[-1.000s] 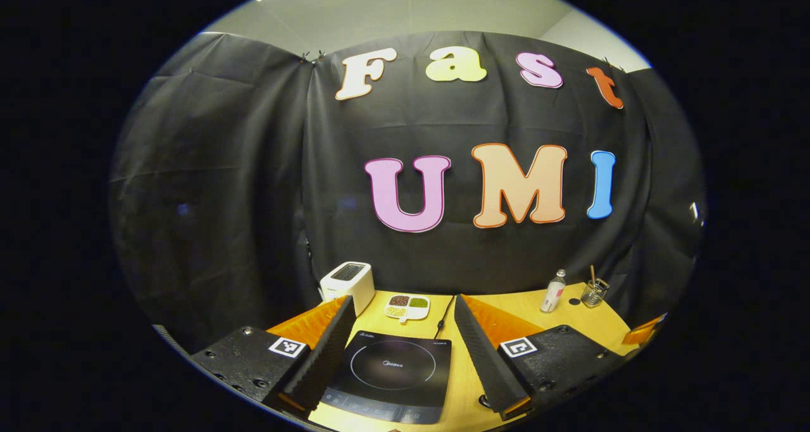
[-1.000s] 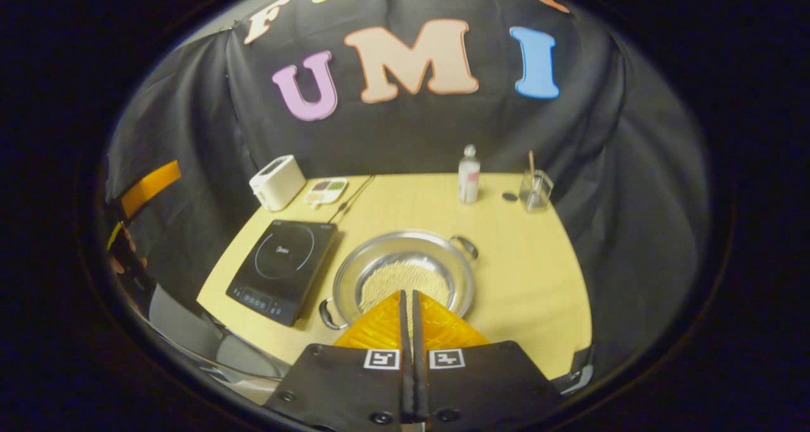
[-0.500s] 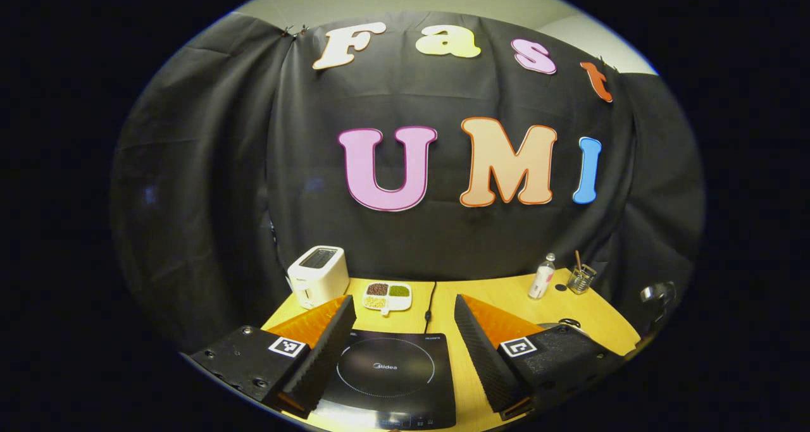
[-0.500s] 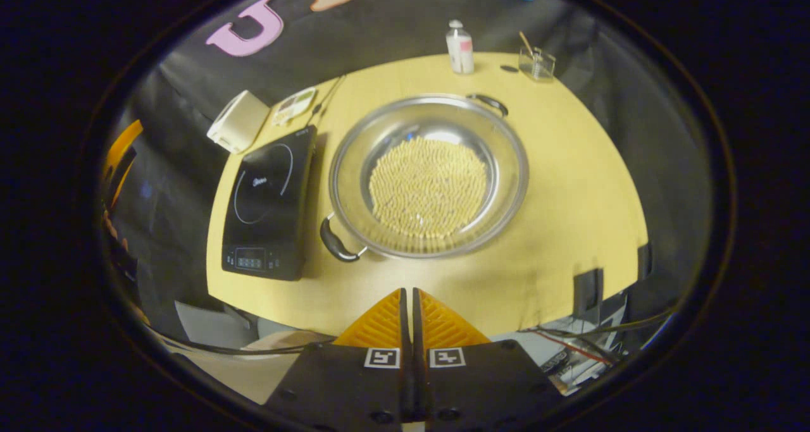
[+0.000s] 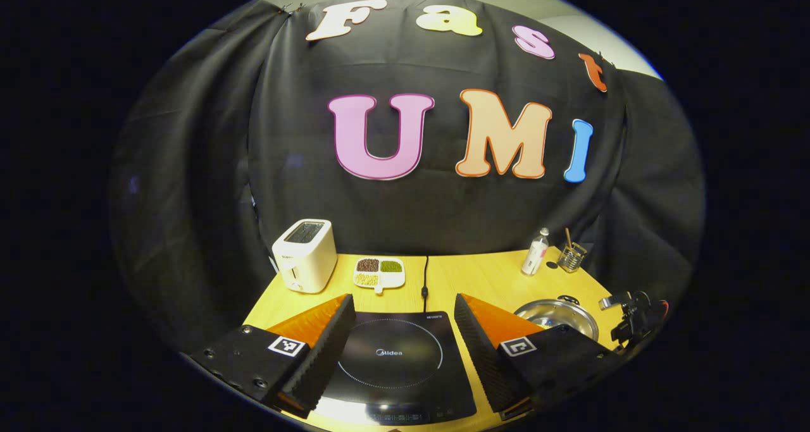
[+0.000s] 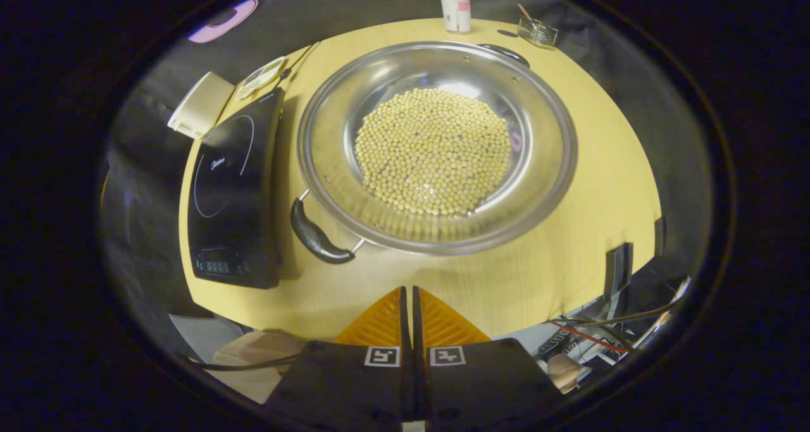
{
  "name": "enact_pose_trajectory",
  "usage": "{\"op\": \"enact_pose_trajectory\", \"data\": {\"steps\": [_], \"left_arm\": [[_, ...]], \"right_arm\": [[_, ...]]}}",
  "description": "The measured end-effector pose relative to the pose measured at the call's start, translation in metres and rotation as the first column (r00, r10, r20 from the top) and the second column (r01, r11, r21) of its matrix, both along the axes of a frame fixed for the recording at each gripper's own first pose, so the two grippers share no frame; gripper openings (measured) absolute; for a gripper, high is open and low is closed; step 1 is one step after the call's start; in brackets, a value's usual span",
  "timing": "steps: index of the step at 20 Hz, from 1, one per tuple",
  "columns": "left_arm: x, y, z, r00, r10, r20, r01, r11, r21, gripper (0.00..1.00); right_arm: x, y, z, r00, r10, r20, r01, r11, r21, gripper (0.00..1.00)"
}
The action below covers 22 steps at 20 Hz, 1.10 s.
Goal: First push the handle of the pot to place it horizontally, then grasp the pot with both hands and set it on the induction cooktop.
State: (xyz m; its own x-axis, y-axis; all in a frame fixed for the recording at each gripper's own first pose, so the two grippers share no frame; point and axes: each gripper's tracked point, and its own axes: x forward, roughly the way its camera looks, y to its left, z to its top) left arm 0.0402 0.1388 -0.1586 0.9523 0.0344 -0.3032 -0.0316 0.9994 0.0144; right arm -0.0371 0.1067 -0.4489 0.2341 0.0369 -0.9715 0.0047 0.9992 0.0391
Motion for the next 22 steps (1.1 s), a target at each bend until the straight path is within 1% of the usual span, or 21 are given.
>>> {"op": "enact_pose_trajectory", "data": {"steps": [2, 3, 4, 5, 6, 7, 8, 9, 10, 11, 13, 14, 15, 16, 19, 20, 22], "left_arm": [[-0.005, 0.007, -0.011, 0.999, 0.000, -0.032, -0.001, 1.000, -0.018, 0.96], [-0.005, 0.013, -0.016, 0.999, 0.007, -0.041, -0.008, 1.000, -0.024, 0.93], [-0.006, 0.016, -0.019, 0.999, 0.007, -0.049, -0.009, 0.999, -0.032, 0.96], [-0.006, 0.019, -0.023, 0.998, 0.006, -0.057, -0.008, 0.999, -0.038, 0.96], [-0.005, 0.022, -0.025, 0.998, 0.006, -0.063, -0.009, 0.999, -0.040, 0.95], [-0.004, 0.024, -0.026, 0.998, 0.004, -0.062, -0.007, 0.999, -0.041, 0.95], [-0.003, 0.027, -0.025, 0.998, 0.003, -0.060, -0.005, 0.999, -0.042, 0.95], [-0.002, 0.030, -0.026, 0.998, 0.003, -0.057, -0.006, 0.999, -0.042, 0.96], [-0.001, 0.031, -0.026, 0.998, 0.003, -0.055, -0.005, 0.999, -0.042, 0.95], [0.000, 0.032, -0.027, 0.999, 0.000, -0.052, -0.003, 0.999, -0.044, 0.95], [0.001, 0.032, -0.029, 0.999, -0.011, -0.049, 0.008, 0.998, -0.057, 0.95], [0.001, 0.033, -0.030, 0.999, -0.011, -0.049, 0.008, 0.998, -0.064, 0.95], [0.002, 0.034, -0.033, 0.999, -0.011, -0.051, 0.007, 0.997, -0.079, 0.95], [0.002, 0.033, -0.036, 0.998, -0.013, -0.054, 0.008, 0.996, -0.094, 0.96], [0.000, 0.033, -0.044, 0.998, -0.006, -0.067, -0.003, 0.992, -0.126, 0.96], [-0.001, 0.034, -0.045, 0.997, -0.002, -0.071, -0.008, 0.991, -0.133, 0.96], [-0.002, 0.037, -0.050, 0.997, 0.007, -0.082, -0.019, 0.990, -0.140, 0.96]], "right_arm": [[0.007, 0.008, -0.006, 1.000, -0.003, -0.010, 0.003, 1.000, -0.001, 0.03], [0.009, 0.011, -0.009, 1.000, -0.004, -0.019, 0.003, 1.000, -0.006, 0.00], [0.009, 0.015, -0.012, 1.000, -0.003, -0.023, 0.002, 1.000, -0.010, 0.03], [0.011, 0.017, -0.014, 1.000, -0.003, -0.025, 0.003, 1.000, -0.015, 0.03], [0.012, 0.021, -0.016, 1.000, -0.005, -0.025, 0.005, 1.000, -0.015, 0.00], [0.014, 0.025, -0.017, 1.000, -0.009, -0.023, 0.009, 1.000, -0.015, 0.03], [0.013, 0.026, -0.019, 1.000, -0.007, -0.023, 0.007, 1.000, -0.027, 0.03], [0.013, 0.027, -0.020, 1.000, -0.006, -0.020, 0.006, 0.999, -0.036, 0.00], [0.013, 0.028, -0.019, 1.000, -0.004, -0.015, 0.004, 0.999, -0.040, 0.03], [0.015, 0.029, -0.019, 1.000, -0.003, -0.010, 0.003, 0.999, -0.040, 0.03], [0.022, 0.041, -0.020, 1.000, -0.010, 0.001, 0.010, 1.000, -0.029, 0.03], [0.027, 0.047, -0.021, 1.000, -0.018, 0.004, 0.018, 1.000, -0.020, 0.00], [0.031, 0.052, -0.022, 1.000, -0.026, 0.007, 0.026, 1.000, -0.013, 0.03], [0.035, 0.057, -0.022, 0.999, -0.033, 0.012, 0.033, 0.999, -0.003, 0.00], [0.048, 0.072, -0.023, 0.999, -0.047, 0.026, 0.046, 0.999, 0.019, 0.00], [0.052, 0.077, -0.023, 0.998, -0.051, 0.031, 0.051, 0.998, 0.025, 0.03], [0.061, 0.084, -0.024, 0.997, -0.068, 0.040, 0.067, 0.997, 0.037, 0.03]]}}
